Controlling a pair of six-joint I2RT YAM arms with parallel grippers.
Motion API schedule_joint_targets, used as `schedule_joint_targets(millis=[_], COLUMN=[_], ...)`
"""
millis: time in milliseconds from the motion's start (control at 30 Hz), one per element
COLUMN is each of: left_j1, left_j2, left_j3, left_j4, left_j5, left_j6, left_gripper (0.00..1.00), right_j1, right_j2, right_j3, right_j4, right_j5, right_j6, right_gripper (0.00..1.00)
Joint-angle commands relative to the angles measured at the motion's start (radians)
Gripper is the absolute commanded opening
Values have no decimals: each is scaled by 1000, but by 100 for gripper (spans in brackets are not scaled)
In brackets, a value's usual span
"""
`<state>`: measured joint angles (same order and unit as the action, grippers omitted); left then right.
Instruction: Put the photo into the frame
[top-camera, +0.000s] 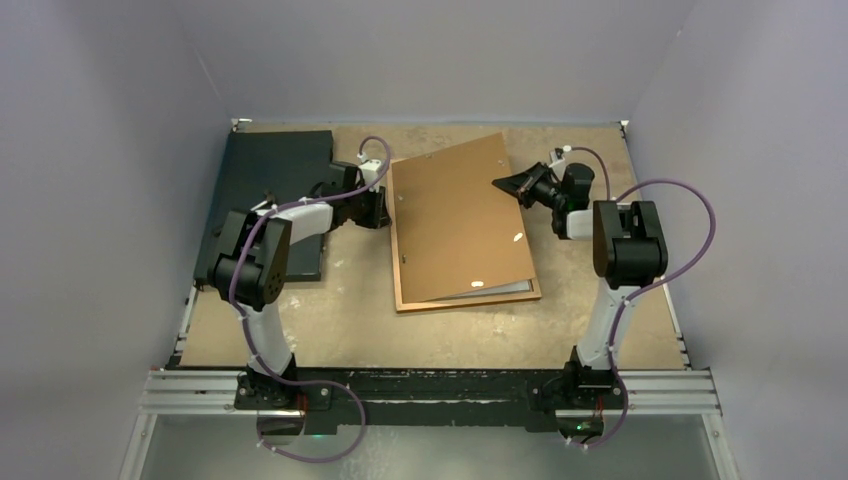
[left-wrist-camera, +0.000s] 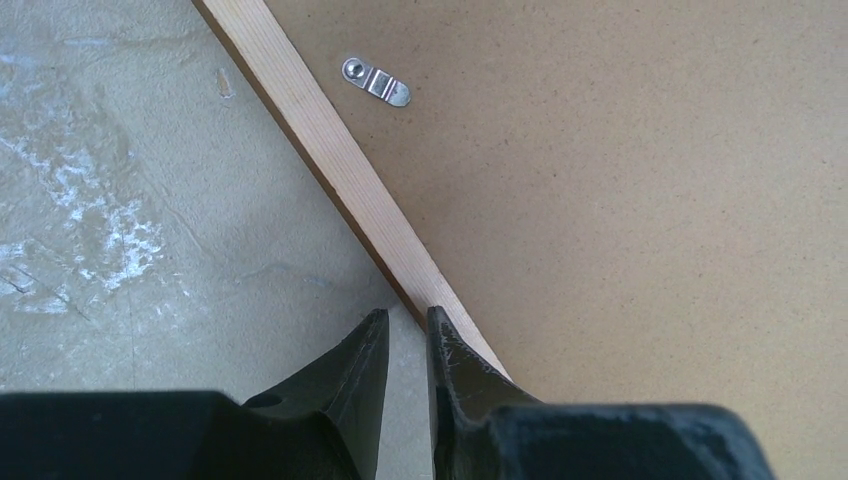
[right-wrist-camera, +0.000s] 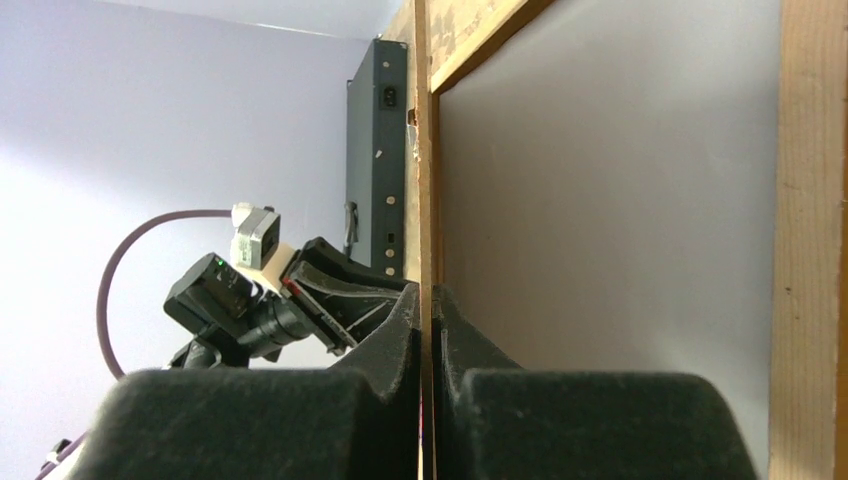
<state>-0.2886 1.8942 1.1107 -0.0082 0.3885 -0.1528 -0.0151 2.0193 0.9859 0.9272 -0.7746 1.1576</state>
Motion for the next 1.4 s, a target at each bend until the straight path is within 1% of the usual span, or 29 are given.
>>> schedule_joint_targets(millis=[0,233,333,500,567,600,667,700,767,800,900,1000,1200,1367], left_j1=[-4,-4,-4,-3,-3,-3,0,0,0,1,2,2,3,5], left_j2=[30,18,10,-9,-20,-28,-38,-41,-47,-50,-57,-62,-70,-72], left_j3=[6,5,4,0,-4,-5,-9,-11,-10,-12,-16,-16,-21,-23], left_j4=[-9,-19,-22,-27,-27,-28,-27,-28,-30,-32,-33,-37,-39,-41], left_j5=[-19,-13,-13,-19,-25,-28,-32,-33,-33,-33,-34,-37,-37,-35], left_j6=[35,53,63,73,78,80,87,89,93,93,95,99,104,106], left_gripper=[18,16,16,15,15,15,14,14,14,13,13,12,12,11], right_j1=[34,62,81,103,111,116,122,124,134,144,177,210,278,306], right_j2=[2,4,-2,-39,-53,-57,-60,-66,-80,-82,-78,-78,-53,-49], right_j3=[16,34,79,168,211,231,257,264,279,292,349,396,489,514], right_j4=[49,-21,-168,-448,-563,-612,-672,-695,-739,-766,-870,-956,-1093,-1137], right_j5=[-12,10,34,125,179,196,214,238,279,300,393,532,726,801], right_j6=[3,-75,-170,-369,-450,-495,-528,-544,-573,-590,-658,-701,-780,-804], right_gripper=[0,0,0,15,46,51,62,70,92,98,99,99,99,99])
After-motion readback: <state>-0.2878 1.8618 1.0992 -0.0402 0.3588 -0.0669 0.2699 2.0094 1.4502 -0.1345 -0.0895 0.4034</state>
